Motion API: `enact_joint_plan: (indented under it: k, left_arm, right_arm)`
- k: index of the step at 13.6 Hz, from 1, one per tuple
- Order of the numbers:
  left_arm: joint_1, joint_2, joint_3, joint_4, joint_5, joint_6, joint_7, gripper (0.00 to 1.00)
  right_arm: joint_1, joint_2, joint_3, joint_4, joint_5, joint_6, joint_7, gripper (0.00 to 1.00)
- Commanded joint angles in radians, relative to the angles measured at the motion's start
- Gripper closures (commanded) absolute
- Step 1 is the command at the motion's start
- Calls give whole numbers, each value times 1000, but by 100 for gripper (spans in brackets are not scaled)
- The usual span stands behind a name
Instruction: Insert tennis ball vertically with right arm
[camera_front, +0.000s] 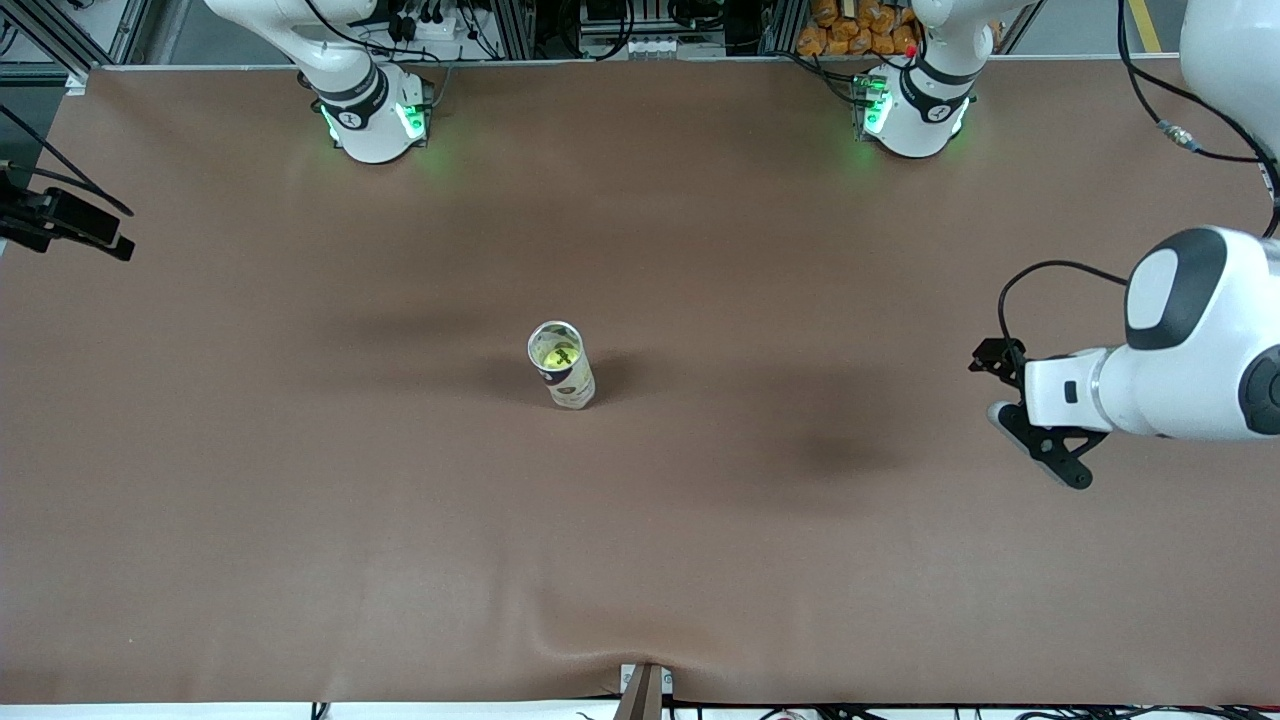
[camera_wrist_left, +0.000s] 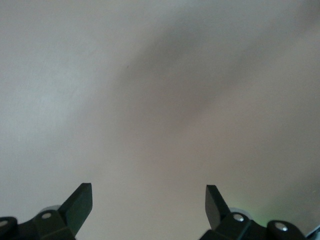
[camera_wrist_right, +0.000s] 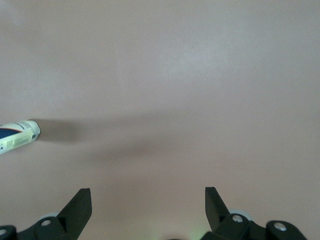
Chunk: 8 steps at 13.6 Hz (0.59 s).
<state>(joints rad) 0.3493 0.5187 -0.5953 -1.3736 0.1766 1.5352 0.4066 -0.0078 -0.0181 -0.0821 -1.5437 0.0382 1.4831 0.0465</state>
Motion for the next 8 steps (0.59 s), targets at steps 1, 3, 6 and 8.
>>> enact_joint_plan:
  k: [1, 3, 6, 8]
  left_arm:
    - [-67, -127, 67, -7, 20, -73, -173, 0]
    - [-134, -201, 145, -7, 11, -124, -244, 0]
    - [-300, -287, 351, 11, -46, -216, -252, 0]
    - [-311, -293, 473, 53, -116, -234, -246, 0]
  right_arm:
    - [-6, -9, 2, -13, 8, 5, 15, 0]
    - [-7, -10, 2, -18, 5, 5, 15, 0]
    - [-4, -13, 1, -18, -20, 8, 15, 0]
    - [-3, -13, 4, -18, -31, 5, 15, 0]
